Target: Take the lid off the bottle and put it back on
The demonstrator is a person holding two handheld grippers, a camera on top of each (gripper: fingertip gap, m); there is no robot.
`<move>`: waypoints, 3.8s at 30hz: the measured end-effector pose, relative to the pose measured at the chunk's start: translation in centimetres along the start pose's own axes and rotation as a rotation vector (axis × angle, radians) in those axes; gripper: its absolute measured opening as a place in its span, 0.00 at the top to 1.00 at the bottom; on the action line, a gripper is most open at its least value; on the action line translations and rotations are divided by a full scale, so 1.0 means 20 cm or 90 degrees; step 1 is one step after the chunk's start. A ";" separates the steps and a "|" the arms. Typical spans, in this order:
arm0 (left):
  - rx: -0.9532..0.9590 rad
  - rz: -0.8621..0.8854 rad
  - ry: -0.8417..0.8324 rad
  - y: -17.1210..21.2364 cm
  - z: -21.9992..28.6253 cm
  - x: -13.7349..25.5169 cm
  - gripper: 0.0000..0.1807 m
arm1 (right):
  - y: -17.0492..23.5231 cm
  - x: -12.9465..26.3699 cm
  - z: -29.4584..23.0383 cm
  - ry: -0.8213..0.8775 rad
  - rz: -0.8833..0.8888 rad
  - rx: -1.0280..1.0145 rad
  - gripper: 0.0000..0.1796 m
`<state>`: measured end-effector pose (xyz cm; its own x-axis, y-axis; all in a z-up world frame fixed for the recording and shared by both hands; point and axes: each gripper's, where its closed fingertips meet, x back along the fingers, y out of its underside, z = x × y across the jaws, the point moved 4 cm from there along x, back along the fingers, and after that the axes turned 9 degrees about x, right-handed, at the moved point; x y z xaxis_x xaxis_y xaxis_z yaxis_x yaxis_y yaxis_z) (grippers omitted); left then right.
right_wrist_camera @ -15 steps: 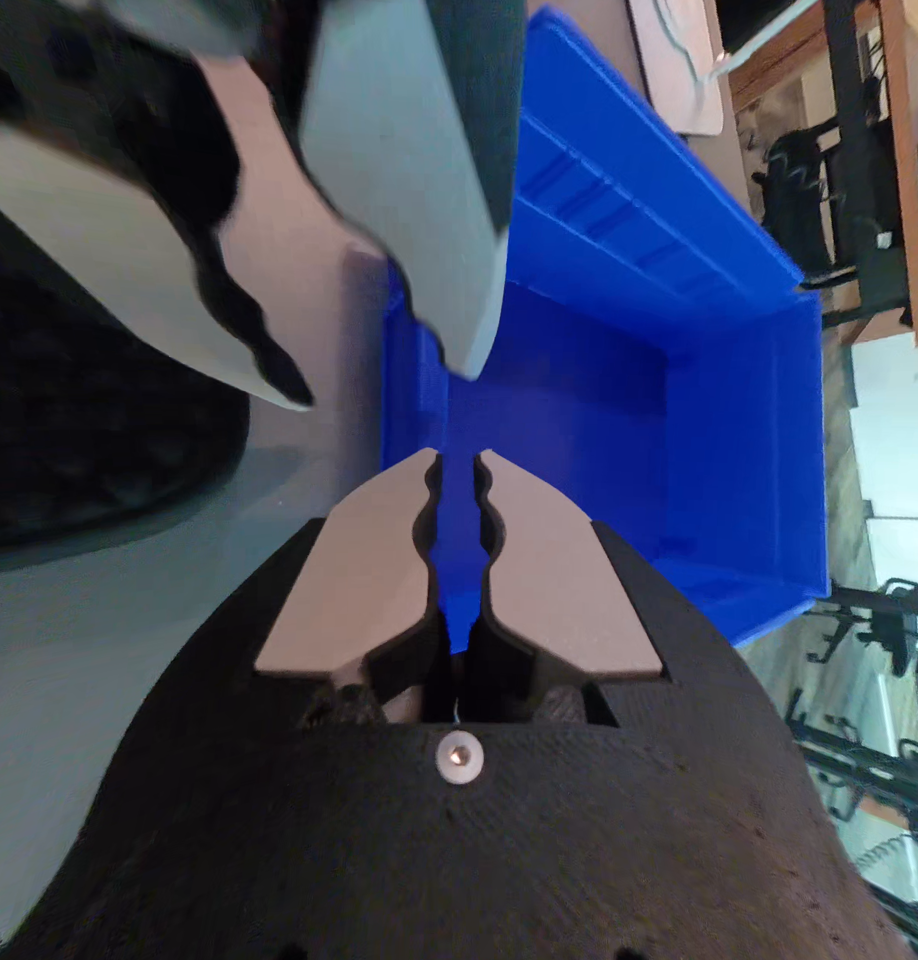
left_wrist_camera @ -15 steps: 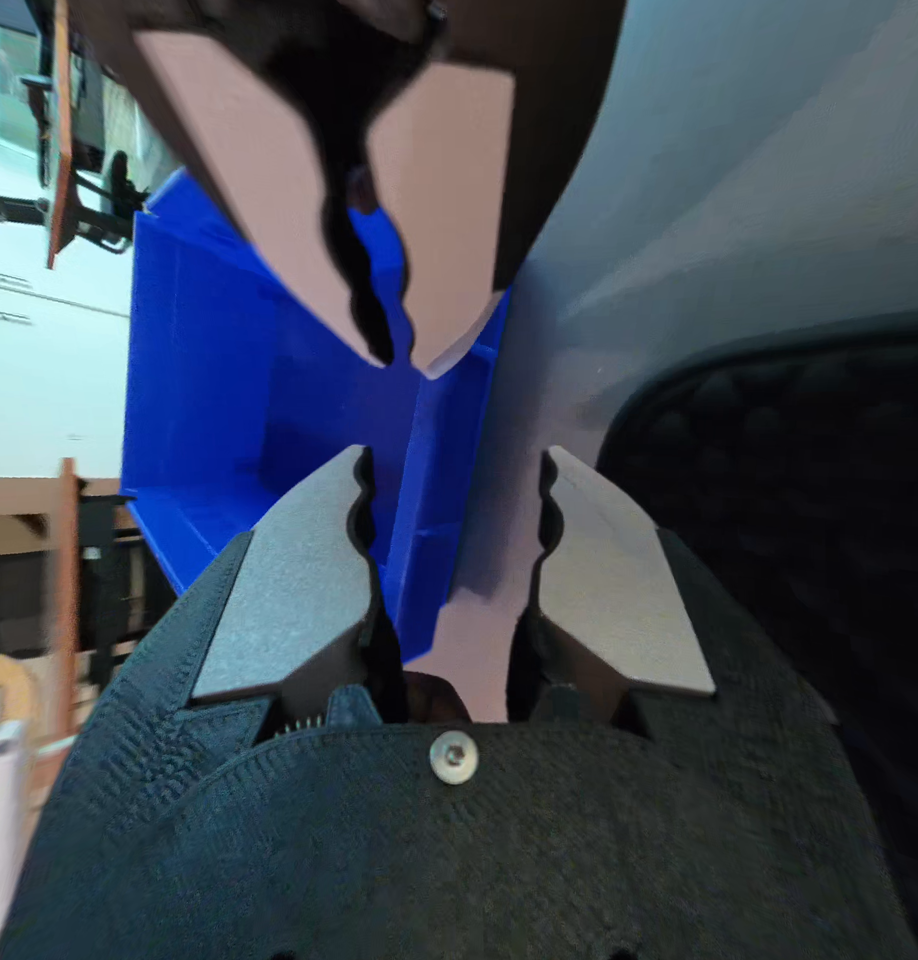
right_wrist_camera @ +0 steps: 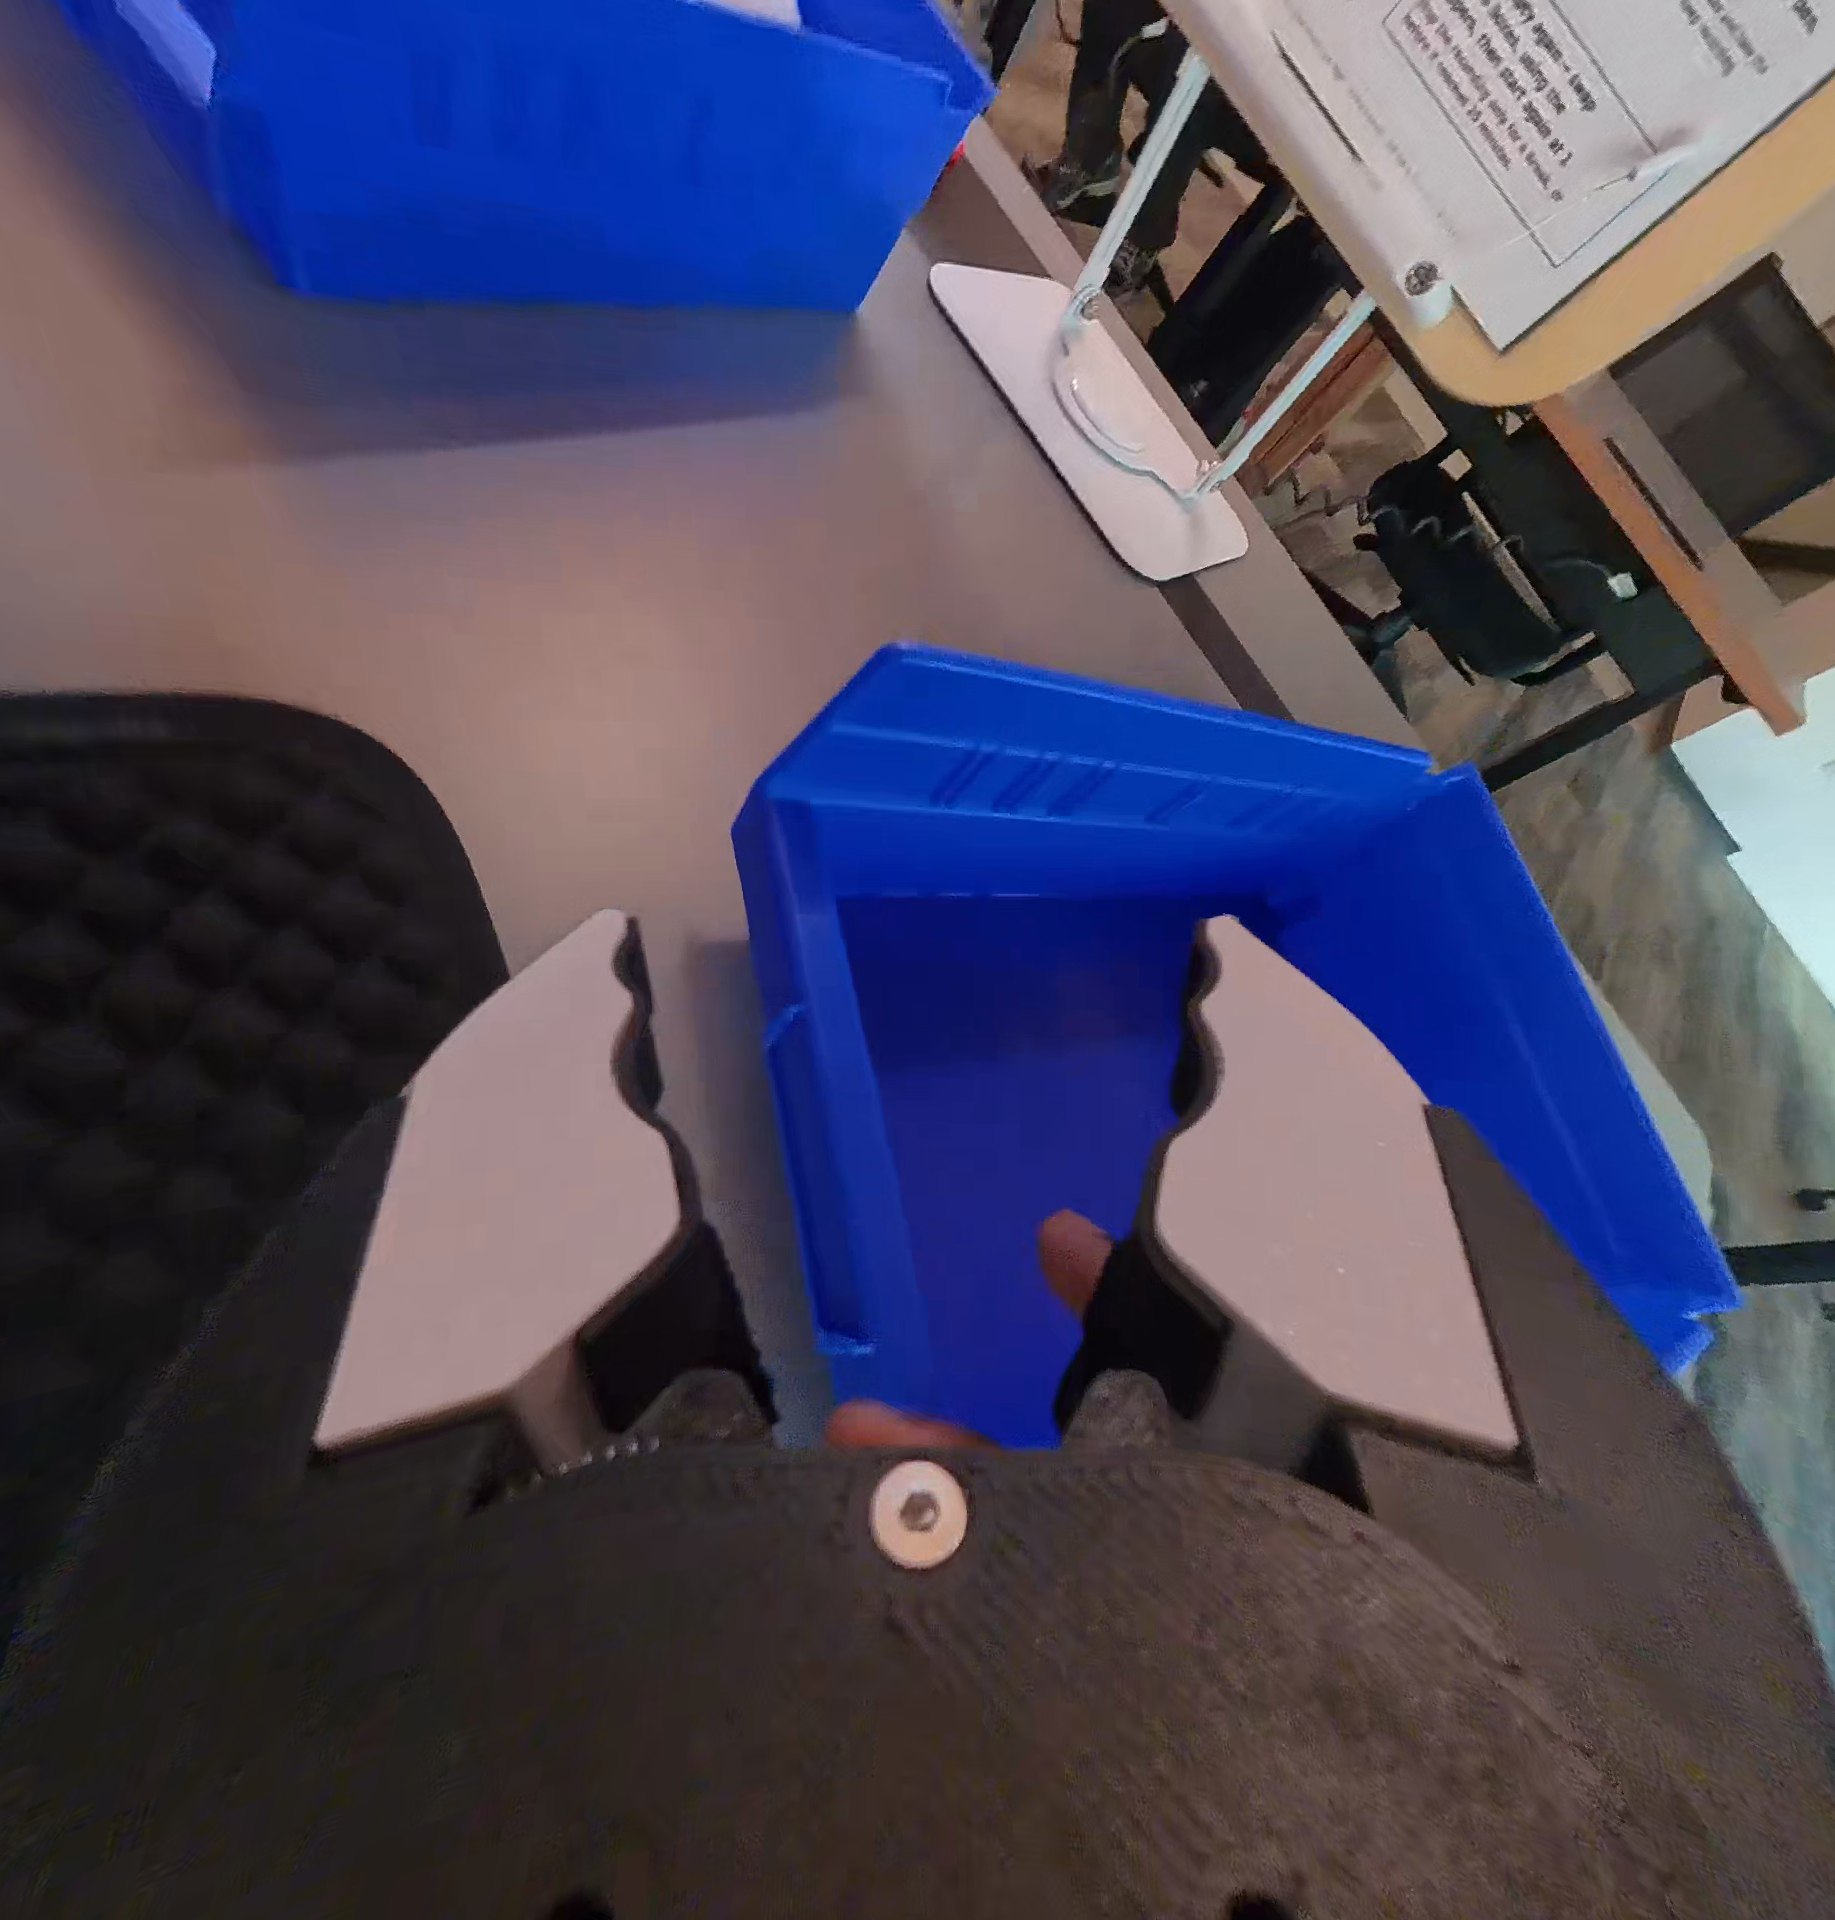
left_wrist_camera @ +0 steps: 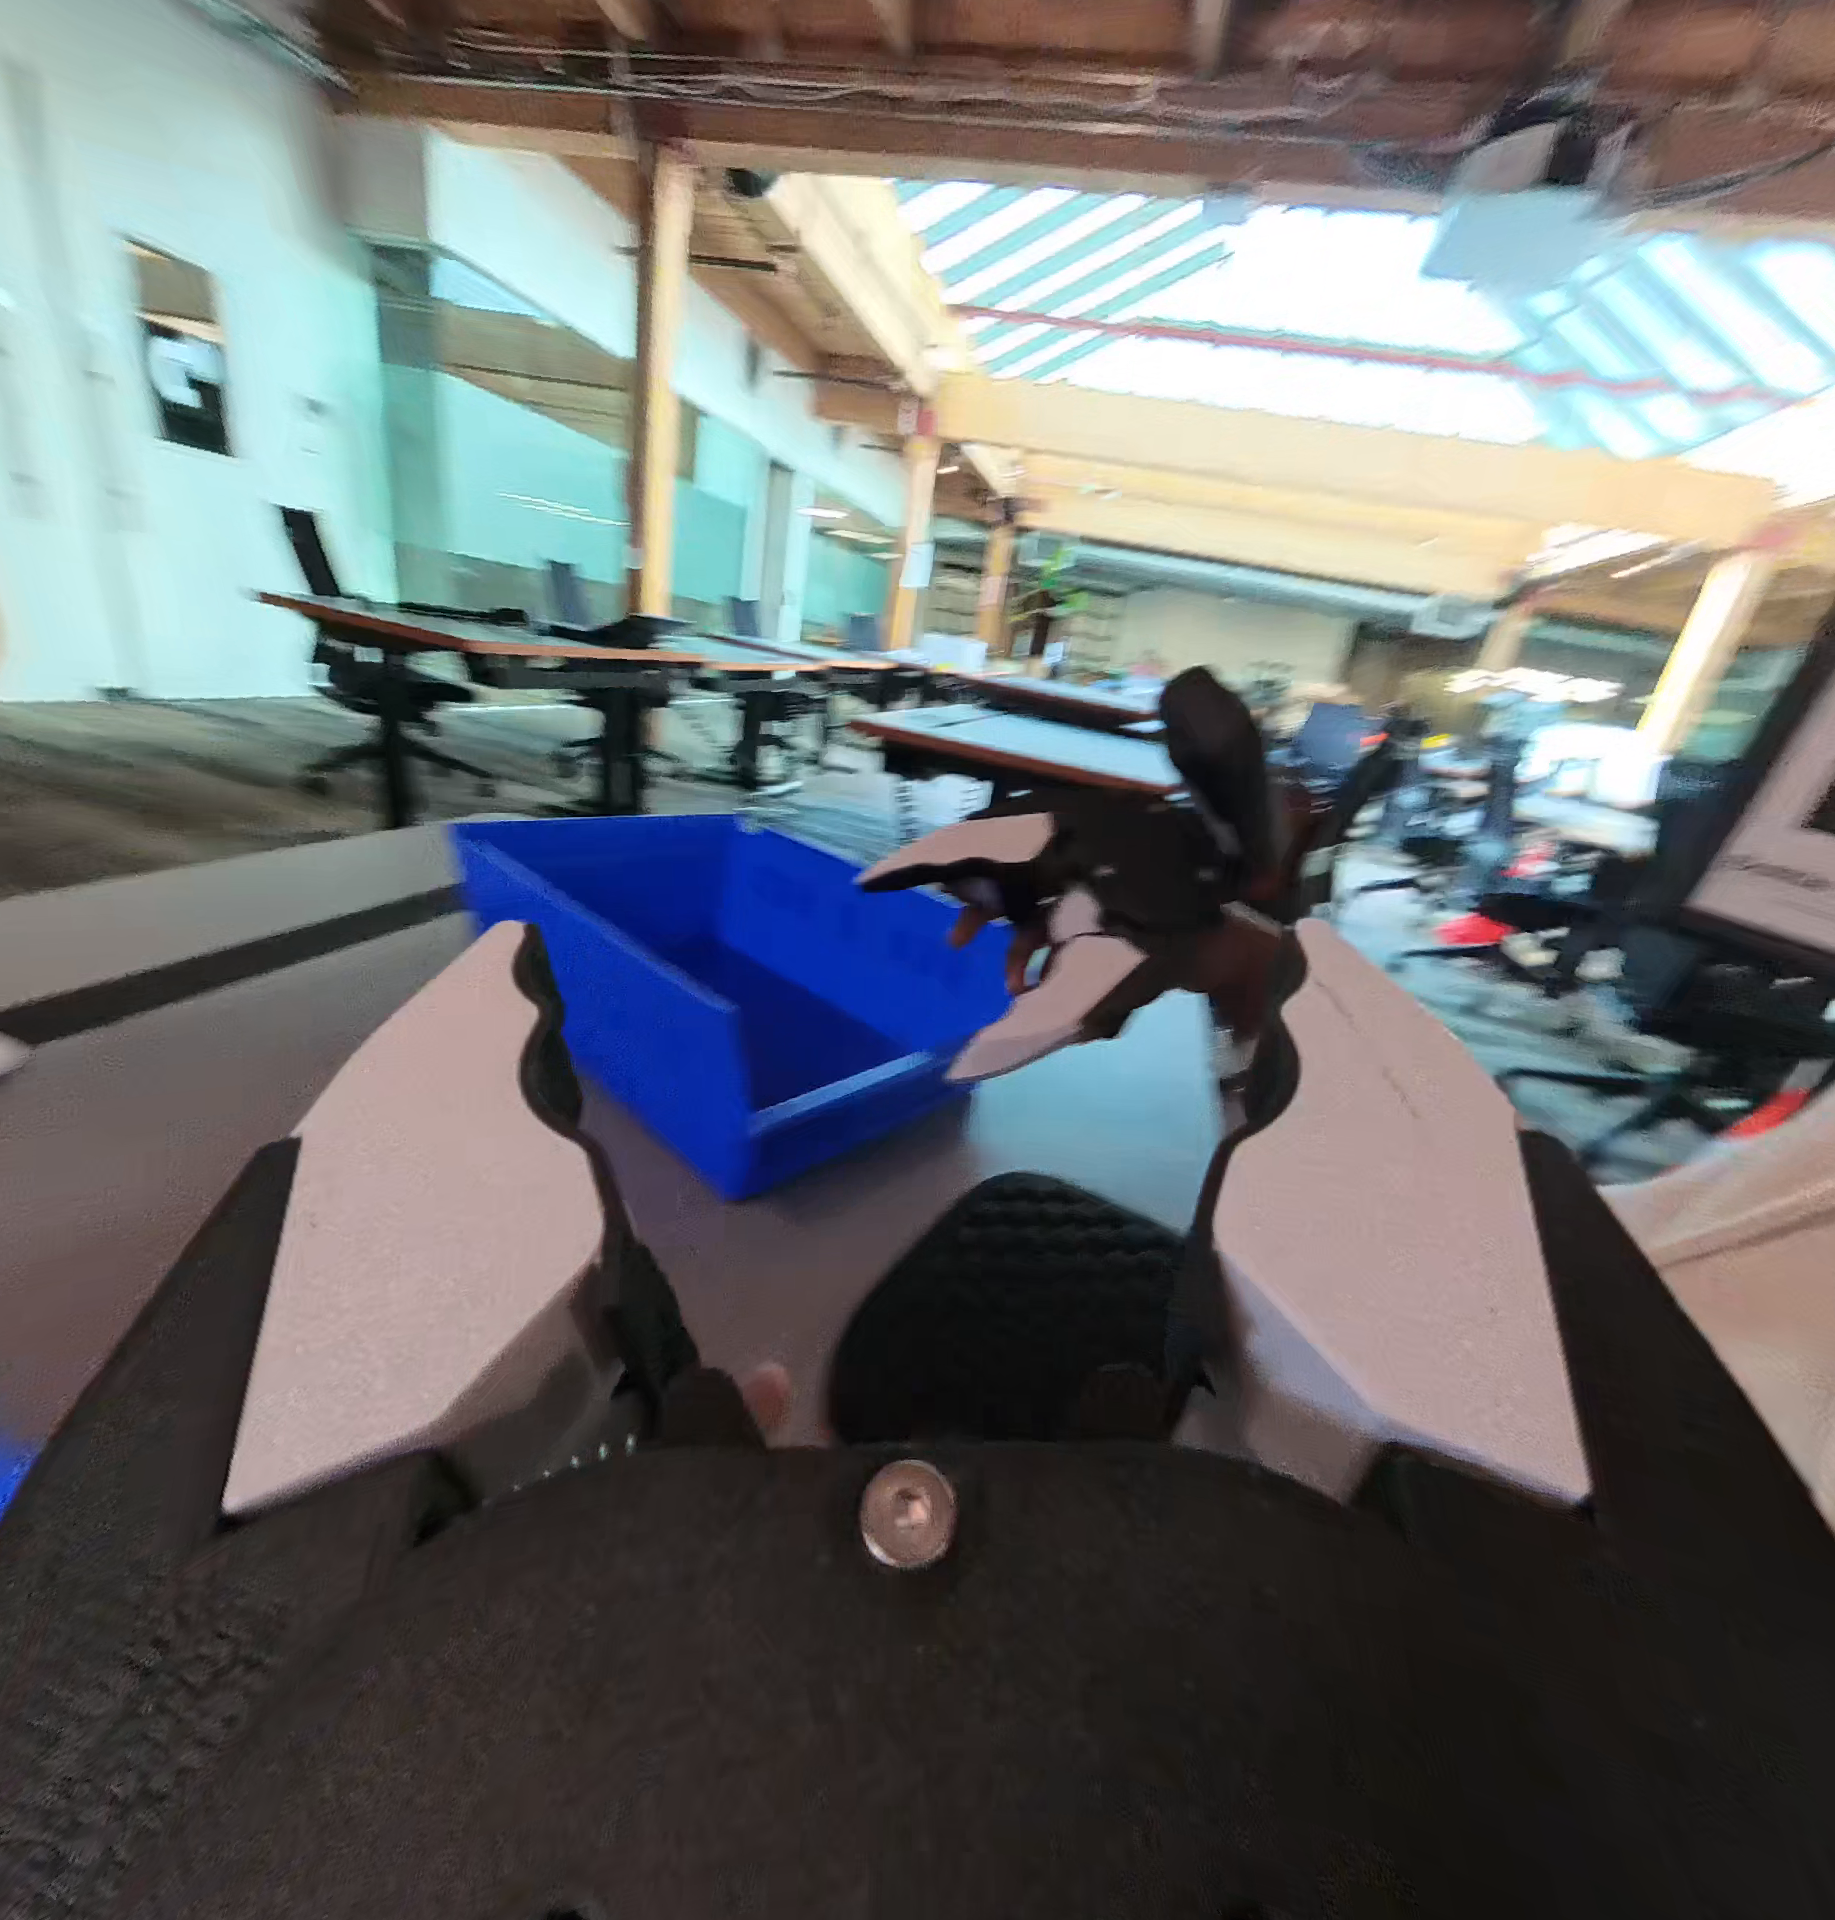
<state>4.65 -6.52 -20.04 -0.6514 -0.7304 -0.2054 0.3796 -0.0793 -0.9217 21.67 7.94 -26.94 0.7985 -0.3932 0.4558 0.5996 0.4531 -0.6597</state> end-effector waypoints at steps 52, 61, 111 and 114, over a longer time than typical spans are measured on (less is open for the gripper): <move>-0.424 -0.600 -0.291 -0.01 -0.26 0.73 0.72 | -0.16 -0.11 -0.05 0.086 -0.004 -0.155 0.24; -0.040 0.126 0.069 -0.31 0.05 0.68 0.58 | -0.21 -0.13 -0.10 0.046 0.044 -0.171 0.23; -0.338 -0.760 -0.446 0.32 -0.65 1.23 0.76 | 0.40 -0.03 -0.13 -0.243 -0.329 0.052 0.85; -0.314 -0.738 -0.476 0.30 -0.64 1.32 0.75 | 0.44 0.03 -0.13 -0.246 -0.331 0.037 0.84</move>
<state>-18.54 -17.59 -35.21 0.1145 -0.6068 0.7866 -0.4665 -0.7319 -0.4967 27.19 9.65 -34.02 0.3578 -0.2617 0.8964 0.9063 0.3285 -0.2659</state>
